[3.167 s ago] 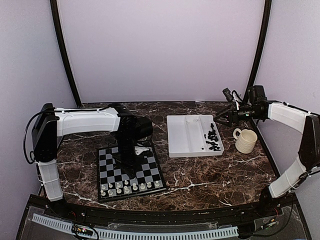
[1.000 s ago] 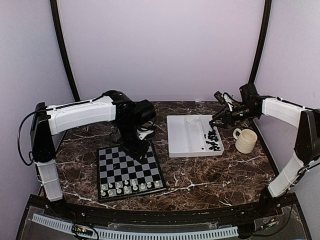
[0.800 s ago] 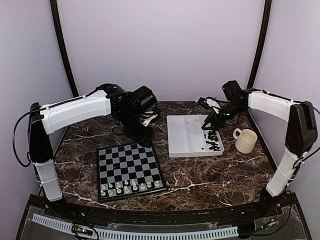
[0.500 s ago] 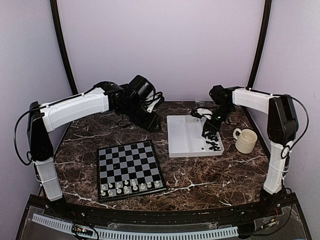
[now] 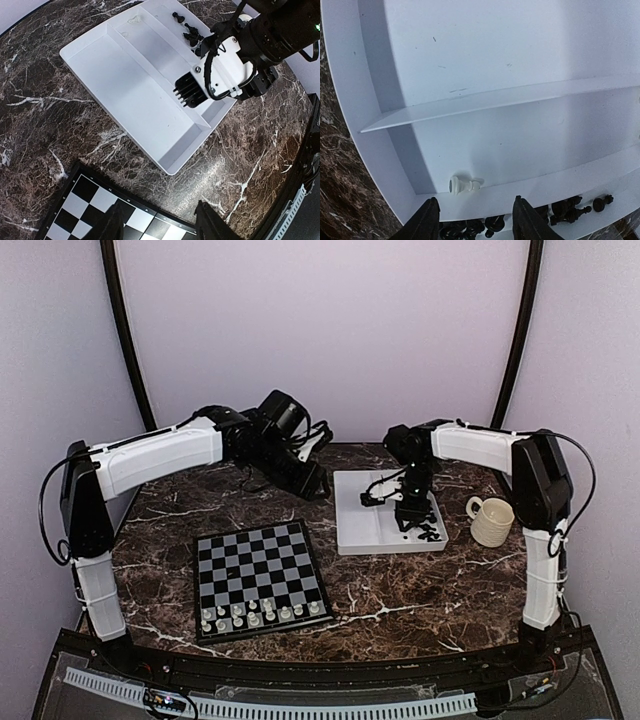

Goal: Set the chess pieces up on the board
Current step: Move the pawn to the storage box, then pick up the pawn from the storage box, then pass from the right arm to the left

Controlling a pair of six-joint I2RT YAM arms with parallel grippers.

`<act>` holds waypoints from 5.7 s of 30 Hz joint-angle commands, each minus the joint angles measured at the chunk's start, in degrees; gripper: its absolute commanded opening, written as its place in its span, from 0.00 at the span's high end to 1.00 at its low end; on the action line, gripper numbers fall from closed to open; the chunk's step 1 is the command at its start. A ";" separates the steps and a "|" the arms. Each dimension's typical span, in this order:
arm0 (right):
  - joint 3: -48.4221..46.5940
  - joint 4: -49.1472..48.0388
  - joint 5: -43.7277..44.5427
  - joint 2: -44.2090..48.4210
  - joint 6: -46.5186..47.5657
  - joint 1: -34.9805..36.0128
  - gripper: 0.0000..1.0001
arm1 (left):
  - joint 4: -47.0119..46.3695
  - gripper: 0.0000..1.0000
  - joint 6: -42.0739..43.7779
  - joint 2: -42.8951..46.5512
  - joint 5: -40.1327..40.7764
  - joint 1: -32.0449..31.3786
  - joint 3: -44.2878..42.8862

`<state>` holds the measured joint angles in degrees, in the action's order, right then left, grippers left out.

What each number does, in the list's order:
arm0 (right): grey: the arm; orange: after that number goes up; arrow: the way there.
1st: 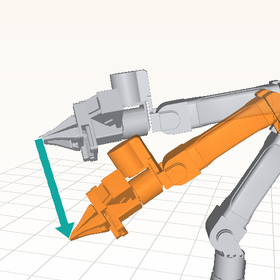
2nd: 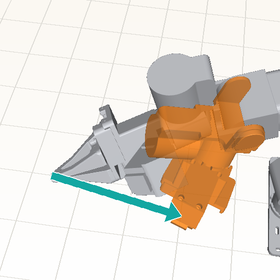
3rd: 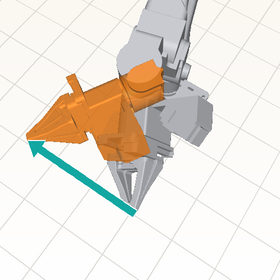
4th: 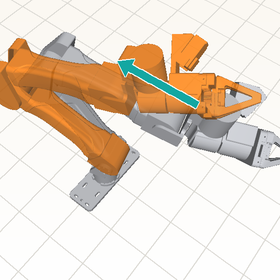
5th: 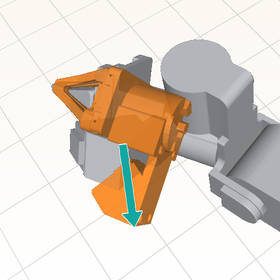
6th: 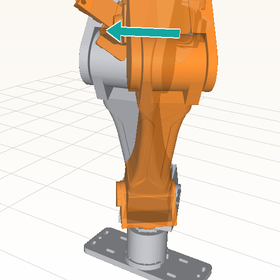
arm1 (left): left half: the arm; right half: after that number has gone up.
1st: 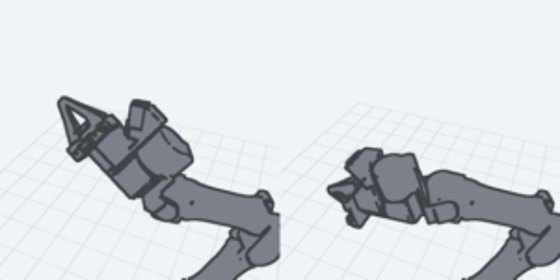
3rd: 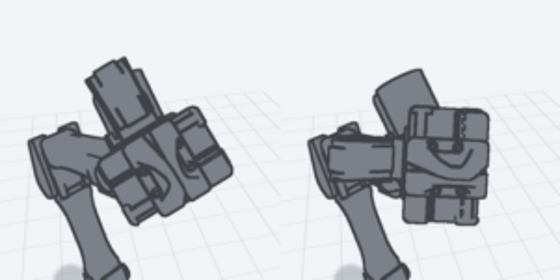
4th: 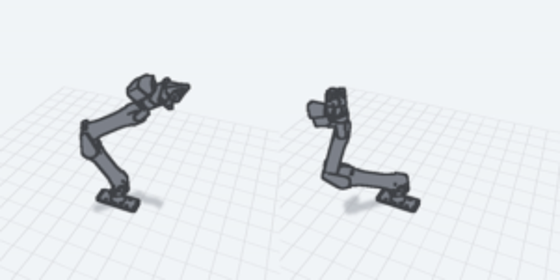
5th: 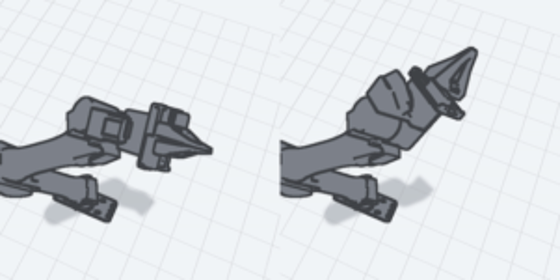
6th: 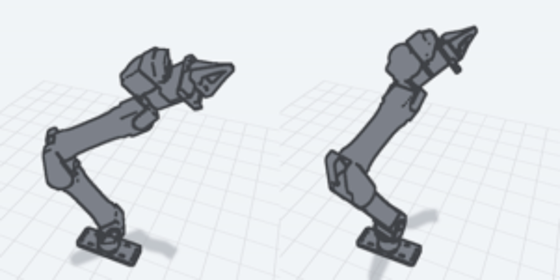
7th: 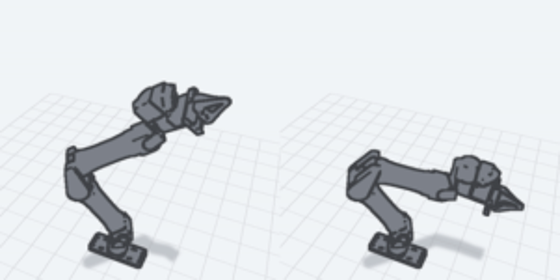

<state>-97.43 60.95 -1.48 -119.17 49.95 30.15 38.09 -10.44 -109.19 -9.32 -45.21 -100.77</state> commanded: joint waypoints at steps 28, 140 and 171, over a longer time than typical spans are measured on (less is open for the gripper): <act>-5.73 2.38 12.08 -9.37 6.08 3.88 0.72 | -4.49 0.49 -0.31 1.52 -4.36 1.74 6.73; -28.82 9.90 -7.18 -24.43 -4.67 -7.50 0.80 | -9.35 0.49 -4.73 2.97 -11.77 1.79 12.44; 23.01 -118.76 -63.22 11.25 -123.22 -17.87 0.95 | -77.07 0.54 7.75 14.90 20.76 -6.41 35.46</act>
<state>-83.81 -0.47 -60.18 -105.43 -24.69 10.98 -14.76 -12.40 -94.78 -3.16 -48.45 -67.99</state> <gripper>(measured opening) 0.127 0.457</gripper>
